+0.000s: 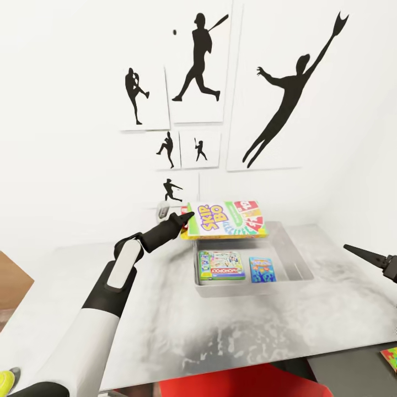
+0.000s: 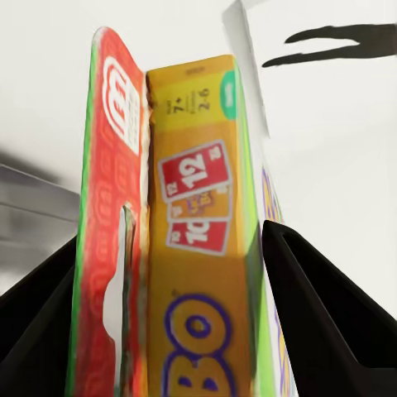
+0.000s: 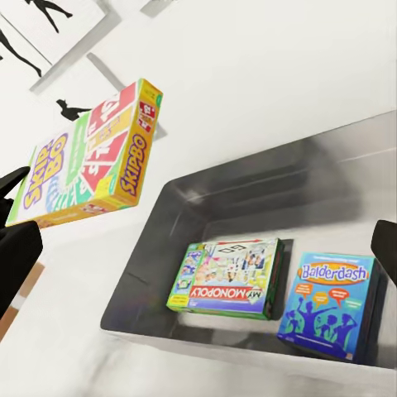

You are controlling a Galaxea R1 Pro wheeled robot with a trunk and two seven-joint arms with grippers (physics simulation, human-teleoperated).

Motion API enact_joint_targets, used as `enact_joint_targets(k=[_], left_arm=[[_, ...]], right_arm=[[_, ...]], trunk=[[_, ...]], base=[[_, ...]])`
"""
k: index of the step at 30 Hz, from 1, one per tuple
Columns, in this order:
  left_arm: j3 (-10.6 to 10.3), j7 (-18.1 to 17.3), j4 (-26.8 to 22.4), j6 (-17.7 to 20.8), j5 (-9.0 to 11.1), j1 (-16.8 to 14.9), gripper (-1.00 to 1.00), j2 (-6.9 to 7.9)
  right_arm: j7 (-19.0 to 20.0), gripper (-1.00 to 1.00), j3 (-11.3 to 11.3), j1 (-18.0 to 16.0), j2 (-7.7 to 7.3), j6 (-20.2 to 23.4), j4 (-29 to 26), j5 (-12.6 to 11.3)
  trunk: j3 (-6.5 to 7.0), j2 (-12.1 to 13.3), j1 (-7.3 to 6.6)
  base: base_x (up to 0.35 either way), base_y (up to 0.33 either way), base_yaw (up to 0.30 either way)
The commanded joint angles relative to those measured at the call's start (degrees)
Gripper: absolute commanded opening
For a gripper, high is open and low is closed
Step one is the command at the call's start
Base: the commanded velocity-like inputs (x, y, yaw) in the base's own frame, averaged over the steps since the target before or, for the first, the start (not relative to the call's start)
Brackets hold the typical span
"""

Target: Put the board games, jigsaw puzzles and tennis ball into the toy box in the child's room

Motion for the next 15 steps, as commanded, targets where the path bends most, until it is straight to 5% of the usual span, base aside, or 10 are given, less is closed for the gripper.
enact_joint_targets(k=[1,15], left_arm=[[0.0,-0.1,0.0,0.2,0.1,-0.1,-1.00,-0.08],[-2.4,0.0,0.7,-1.5,0.0,-1.7,-1.00,-0.74]], right_arm=[[0.3,1.00,0.0,-0.1,-0.01,0.2,0.0,0.2],[0.5,1.00,0.1,0.0,-0.20,0.2,0.0,0.2]], trunk=[[-0.11,-0.1,0.03],[-0.11,-0.1,0.03]], base=[[0.000,0.001,-0.108],[0.000,0.000,-0.091]])
